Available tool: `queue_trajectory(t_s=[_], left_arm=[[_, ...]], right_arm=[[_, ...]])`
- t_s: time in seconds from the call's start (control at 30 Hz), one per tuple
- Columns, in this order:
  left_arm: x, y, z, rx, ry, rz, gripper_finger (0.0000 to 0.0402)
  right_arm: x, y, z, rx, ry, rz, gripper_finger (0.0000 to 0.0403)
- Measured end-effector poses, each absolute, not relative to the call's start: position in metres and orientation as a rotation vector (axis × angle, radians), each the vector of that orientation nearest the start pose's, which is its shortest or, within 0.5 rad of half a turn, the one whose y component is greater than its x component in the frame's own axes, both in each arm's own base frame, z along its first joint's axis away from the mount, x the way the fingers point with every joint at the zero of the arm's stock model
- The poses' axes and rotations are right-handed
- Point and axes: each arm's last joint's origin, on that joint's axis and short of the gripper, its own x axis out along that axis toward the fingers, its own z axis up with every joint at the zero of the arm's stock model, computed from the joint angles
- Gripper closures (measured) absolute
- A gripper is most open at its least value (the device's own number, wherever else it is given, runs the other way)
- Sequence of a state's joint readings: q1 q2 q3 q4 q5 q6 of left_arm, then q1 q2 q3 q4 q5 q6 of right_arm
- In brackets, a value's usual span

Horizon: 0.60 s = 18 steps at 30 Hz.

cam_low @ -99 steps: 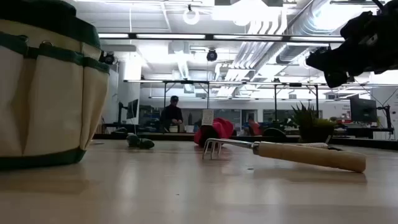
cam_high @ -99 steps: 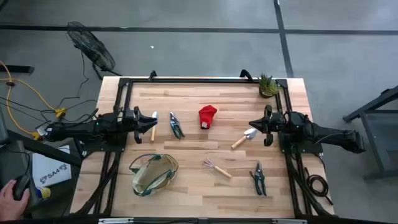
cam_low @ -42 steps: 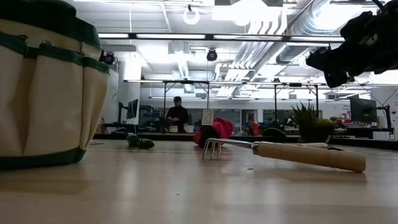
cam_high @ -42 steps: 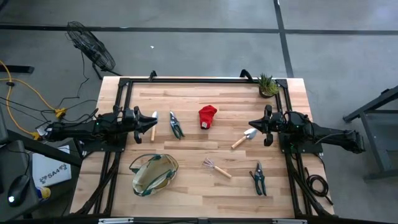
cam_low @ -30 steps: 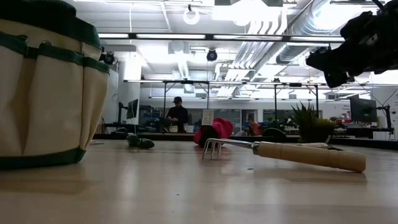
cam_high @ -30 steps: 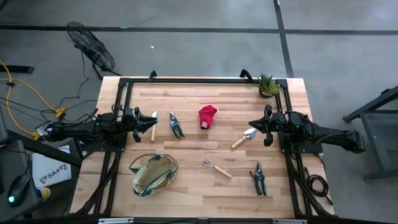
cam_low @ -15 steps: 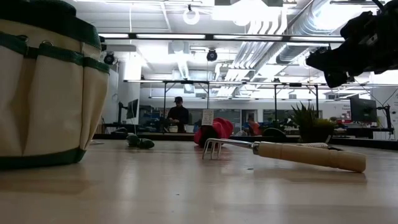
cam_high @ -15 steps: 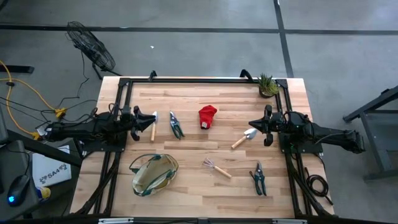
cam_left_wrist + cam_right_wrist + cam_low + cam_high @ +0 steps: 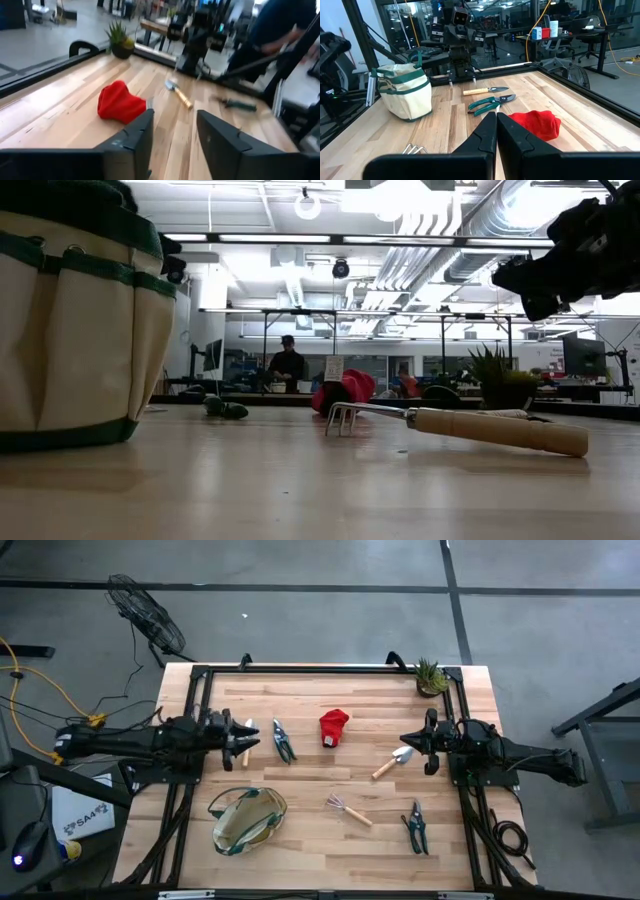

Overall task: Pick & Place Garden tools in Gardening bag
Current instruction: Put the left shear scissor into the gardening bag

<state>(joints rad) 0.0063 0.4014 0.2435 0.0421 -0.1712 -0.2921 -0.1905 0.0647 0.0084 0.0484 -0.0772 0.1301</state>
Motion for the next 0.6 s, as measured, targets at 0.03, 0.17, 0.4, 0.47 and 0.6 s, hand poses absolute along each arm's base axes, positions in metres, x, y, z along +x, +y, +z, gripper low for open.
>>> queue_trajectory(t_s=[0.03,0.17,0.4,0.47,0.6], left_arm=[[0.128,0.006,0.220,-0.282,0.104,0.199,0.0227],[0.148,0.006,0.235,-0.259,0.189,0.205,0.0197],[0.185,0.006,0.257,-0.095,0.461,0.204,0.0191],[0.195,0.010,0.263,-0.056,0.551,0.220,0.0192],[0.211,0.026,0.271,-0.058,0.717,0.195,0.0192]], right_arm=[[0.100,-0.017,0.166,0.131,0.000,-0.114,0.0400],[0.100,-0.017,0.166,0.131,0.000,-0.114,0.0400],[0.100,-0.017,0.166,0.131,0.000,-0.114,0.0400],[0.100,-0.017,0.166,0.131,0.000,-0.114,0.0400],[0.100,-0.017,0.166,0.131,0.000,-0.114,0.0400]])
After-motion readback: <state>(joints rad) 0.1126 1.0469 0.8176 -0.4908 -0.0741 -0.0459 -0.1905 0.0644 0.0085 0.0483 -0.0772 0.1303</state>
